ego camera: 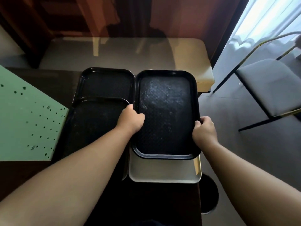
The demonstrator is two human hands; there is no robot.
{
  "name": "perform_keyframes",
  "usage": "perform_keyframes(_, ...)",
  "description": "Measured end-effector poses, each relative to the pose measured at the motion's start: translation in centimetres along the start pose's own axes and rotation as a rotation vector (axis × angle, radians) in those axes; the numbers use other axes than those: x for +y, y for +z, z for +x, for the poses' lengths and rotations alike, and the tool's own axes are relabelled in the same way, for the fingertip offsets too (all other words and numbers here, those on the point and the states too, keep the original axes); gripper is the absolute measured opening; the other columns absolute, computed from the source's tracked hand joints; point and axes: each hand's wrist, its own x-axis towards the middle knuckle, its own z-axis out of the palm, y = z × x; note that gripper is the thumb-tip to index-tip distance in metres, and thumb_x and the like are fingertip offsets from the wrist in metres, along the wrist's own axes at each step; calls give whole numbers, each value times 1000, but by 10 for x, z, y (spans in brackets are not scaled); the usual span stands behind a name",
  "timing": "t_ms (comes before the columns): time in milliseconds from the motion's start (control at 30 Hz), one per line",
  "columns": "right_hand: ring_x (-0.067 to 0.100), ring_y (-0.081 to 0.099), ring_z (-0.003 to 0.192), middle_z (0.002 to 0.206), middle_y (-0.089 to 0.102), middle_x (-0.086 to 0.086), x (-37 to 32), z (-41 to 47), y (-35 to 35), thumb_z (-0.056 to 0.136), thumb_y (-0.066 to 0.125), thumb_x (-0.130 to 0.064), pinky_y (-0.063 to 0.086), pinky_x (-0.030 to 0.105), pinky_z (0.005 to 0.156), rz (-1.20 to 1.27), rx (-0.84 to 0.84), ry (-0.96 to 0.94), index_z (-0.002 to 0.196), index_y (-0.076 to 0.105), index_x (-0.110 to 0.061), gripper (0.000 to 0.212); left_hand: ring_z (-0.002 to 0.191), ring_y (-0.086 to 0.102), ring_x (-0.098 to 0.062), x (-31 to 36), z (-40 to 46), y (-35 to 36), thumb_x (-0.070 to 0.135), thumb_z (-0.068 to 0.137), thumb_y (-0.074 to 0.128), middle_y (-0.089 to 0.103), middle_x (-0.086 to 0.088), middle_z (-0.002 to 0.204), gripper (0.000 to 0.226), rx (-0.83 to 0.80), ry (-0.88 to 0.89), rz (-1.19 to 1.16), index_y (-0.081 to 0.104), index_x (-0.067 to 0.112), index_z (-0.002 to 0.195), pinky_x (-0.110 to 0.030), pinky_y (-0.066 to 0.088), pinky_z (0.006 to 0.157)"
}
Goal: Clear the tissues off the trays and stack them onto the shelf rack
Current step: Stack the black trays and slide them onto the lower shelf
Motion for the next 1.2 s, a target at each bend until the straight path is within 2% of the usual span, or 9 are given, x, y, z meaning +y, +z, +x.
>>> perform_keyframes(133,26,61,103,121,62,6,-20,27,6,104,46,-28,52,41,86,-3,-48,28,124,59,-17,26,130,52,-32,8,24,-1,23,90,55,55,-11,142,60,-22,13,52,43,8,146,-37,44,104)
perform_keyframes(267,34,60,109,127,59,11,-27,39,12,97,46,-21,53,40,86,-109,-48,110,133,60,-17,38,134,49,-32,13,39,6,17,93,50,45,-12,152,60,-140,19,159,34,8,151,-38,42,106)
perform_keyframes(400,37,57,112,126,58,12,-26,30,19,84,42,-17,54,46,95,-124,-36,122,133,59,-22,52,153,20,-32,13,43,18,16,98,45,2,-8,171,77,-224,35,305,4,10,162,-43,28,121)
perform_keyframes(500,37,56,109,121,59,12,-27,23,20,81,42,-18,54,50,95,-137,-25,115,126,62,-25,50,156,11,-33,11,40,25,18,97,48,-11,-8,171,81,-226,31,325,1,15,163,-46,25,123)
perform_keyframes(667,36,57,113,126,58,9,-40,22,15,82,47,-22,53,47,98,-29,-69,254,125,63,-27,46,148,32,-33,14,39,26,28,87,59,10,-4,169,86,-173,-23,52,16,21,161,-47,35,117)
perform_keyframes(833,25,67,79,89,71,5,-42,17,3,85,70,-18,57,36,80,326,-69,408,98,71,-16,13,138,44,-31,11,30,14,36,75,65,35,-5,158,94,-108,-22,-63,27,20,159,-47,43,111)
perform_keyframes(900,27,68,79,89,72,10,-39,12,-1,85,74,-17,56,37,78,470,-91,480,95,72,-9,13,137,45,-30,7,24,5,38,72,65,40,-6,156,93,-74,-11,-110,32,20,158,-45,42,112)
perform_keyframes(1033,32,69,93,113,72,20,-35,-8,-3,90,69,-11,59,48,86,616,-210,456,121,65,-8,31,136,50,-24,-12,9,-13,25,82,70,47,-7,155,81,-9,-37,-350,36,11,155,-29,39,107)
perform_keyframes(1200,27,69,88,106,71,12,-43,-41,8,99,64,-14,59,40,77,575,-273,373,123,62,-10,25,127,57,-23,-51,-9,-39,9,87,69,57,-10,144,66,66,-109,-670,45,4,149,-40,44,112)
